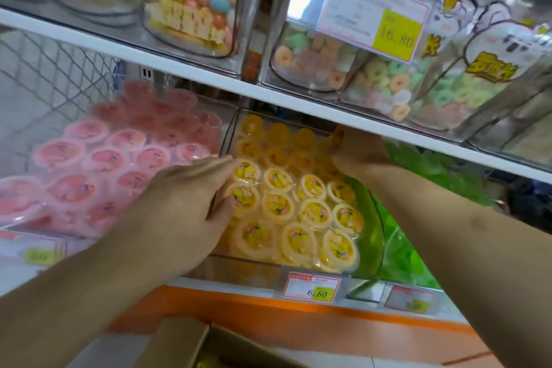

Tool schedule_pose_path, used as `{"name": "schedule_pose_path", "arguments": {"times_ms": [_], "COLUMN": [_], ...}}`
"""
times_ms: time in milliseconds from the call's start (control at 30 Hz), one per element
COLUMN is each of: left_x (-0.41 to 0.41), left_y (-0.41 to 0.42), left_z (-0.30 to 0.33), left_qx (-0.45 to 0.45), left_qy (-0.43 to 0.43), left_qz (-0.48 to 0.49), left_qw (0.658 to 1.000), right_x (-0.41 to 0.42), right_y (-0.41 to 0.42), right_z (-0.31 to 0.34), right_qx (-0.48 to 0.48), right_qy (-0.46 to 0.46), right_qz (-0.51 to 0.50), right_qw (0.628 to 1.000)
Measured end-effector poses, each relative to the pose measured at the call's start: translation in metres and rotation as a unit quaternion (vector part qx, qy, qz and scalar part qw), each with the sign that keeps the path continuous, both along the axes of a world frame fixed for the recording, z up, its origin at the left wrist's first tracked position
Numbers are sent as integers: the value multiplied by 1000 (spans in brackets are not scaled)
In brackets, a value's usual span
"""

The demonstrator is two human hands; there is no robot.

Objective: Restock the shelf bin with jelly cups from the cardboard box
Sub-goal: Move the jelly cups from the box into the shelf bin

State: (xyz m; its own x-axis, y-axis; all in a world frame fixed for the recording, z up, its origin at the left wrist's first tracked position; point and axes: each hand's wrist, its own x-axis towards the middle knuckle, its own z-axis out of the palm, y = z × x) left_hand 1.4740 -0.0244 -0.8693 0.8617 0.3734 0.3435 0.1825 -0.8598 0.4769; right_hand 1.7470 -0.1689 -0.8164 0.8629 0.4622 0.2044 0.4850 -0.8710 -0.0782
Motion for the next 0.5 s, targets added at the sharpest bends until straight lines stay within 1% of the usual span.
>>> {"name": "schedule_pose_path", "arguments": {"times_ms": [100,233,333,500], "left_x": [-4,-5,-5,-7], "left_y": [-1,0,2,-1], "left_z": [1,2,2,5], "left_qx": [2,-10,-8,-14], "left_qy": [-1,0,1,0], "left_qz": [-6,0,-2,-17], "left_qw": [1000,1000,1000,1000], "right_x": [-4,-4,-10,-40], "right_y": [0,-1,-3,-16], "right_z": [-3,-4,-1,12], "right_qx": [14,-12,-7,4], "right_qy": [5,-4,4,18], "right_qz": [-3,1,12,25], "right_qw": [1000,1000,1000,1000]}}
